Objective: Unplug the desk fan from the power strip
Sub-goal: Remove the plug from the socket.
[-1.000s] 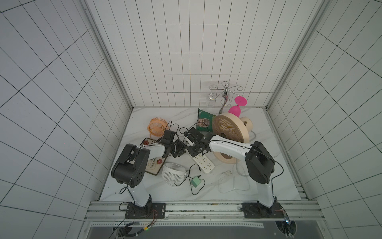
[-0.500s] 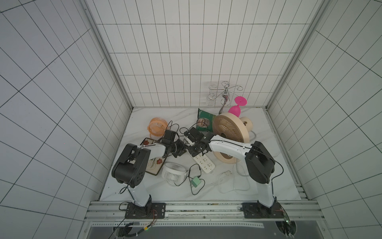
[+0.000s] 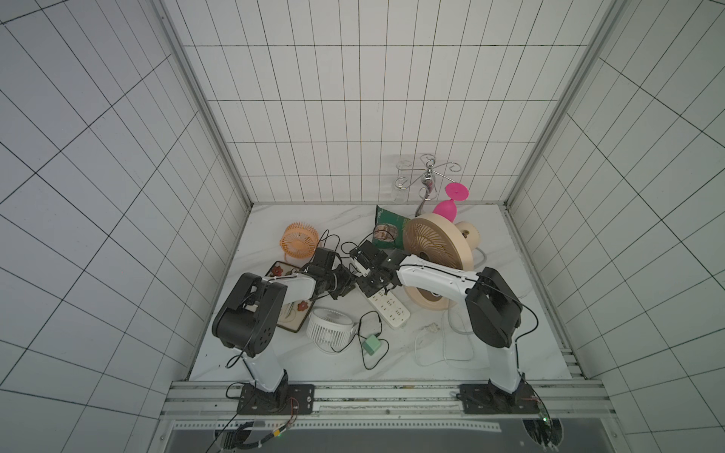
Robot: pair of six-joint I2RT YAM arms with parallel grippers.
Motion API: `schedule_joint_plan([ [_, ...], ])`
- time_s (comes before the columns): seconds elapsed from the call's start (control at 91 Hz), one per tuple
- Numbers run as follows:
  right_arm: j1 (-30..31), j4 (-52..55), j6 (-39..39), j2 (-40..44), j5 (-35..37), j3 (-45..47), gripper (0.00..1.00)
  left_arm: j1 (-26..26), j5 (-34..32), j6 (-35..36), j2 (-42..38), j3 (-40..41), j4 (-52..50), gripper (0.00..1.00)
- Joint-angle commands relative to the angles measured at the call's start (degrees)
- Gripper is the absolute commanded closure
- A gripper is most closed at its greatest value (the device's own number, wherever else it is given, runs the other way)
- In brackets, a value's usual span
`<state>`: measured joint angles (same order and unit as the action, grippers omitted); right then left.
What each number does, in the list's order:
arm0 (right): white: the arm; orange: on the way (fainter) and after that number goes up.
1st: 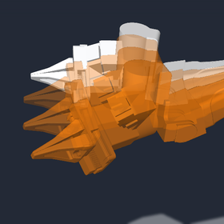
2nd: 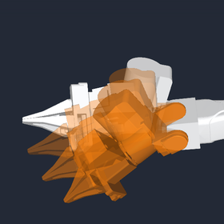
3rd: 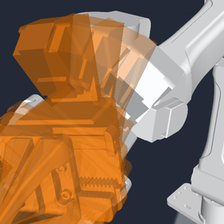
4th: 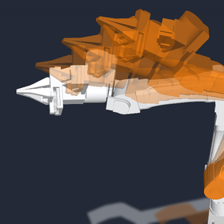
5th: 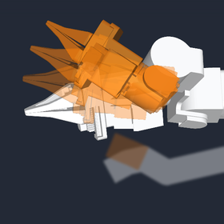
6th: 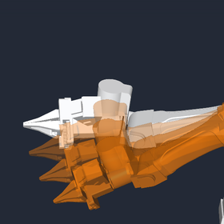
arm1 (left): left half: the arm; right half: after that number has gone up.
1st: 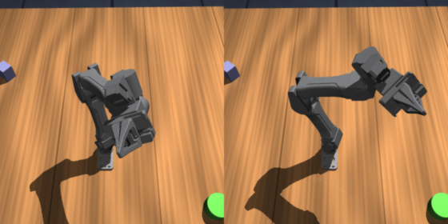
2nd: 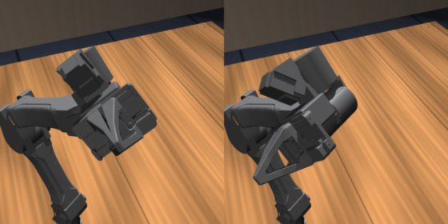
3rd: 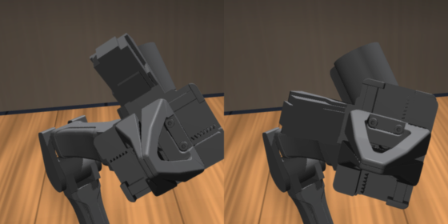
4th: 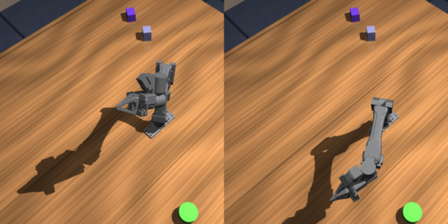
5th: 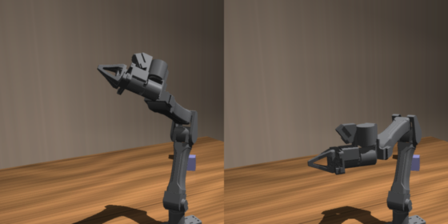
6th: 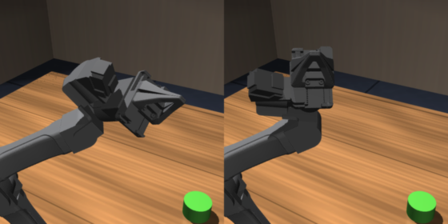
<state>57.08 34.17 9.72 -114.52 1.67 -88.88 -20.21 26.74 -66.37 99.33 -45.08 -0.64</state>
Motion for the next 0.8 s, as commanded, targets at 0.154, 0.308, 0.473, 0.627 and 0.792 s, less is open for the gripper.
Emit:
schedule_joint_plan([
  [0.154,1.26,-6.88,-2.03,6.42,2.4,-2.29,0.81,-1.65,-5.56,1.37,4.43,3.97,-12.29,0.67],
  [0.308,1.23,-8.09,-2.42,7.09,2.96,-2.03,0.81,-2.18,-6.45,1.67,4.97,4.48,-13.25,0.67],
  [0.473,1.21,-9.41,-1.84,7.81,3.37,-0.67,0.81,-2.29,-7.52,1.92,5.17,4.69,-14.28,0.67],
  [0.627,1.26,-11.04,-1.75,8.5,3.11,0.92,0.81,-2.17,-7.66,2.12,5.67,4.96,-14.31,0.67],
  [0.792,1.25,-12.99,-2.06,9.69,2.86,2.43,0.82,-2.2,-7.72,2.38,6.05,5.3,-14.3,0.67],
])
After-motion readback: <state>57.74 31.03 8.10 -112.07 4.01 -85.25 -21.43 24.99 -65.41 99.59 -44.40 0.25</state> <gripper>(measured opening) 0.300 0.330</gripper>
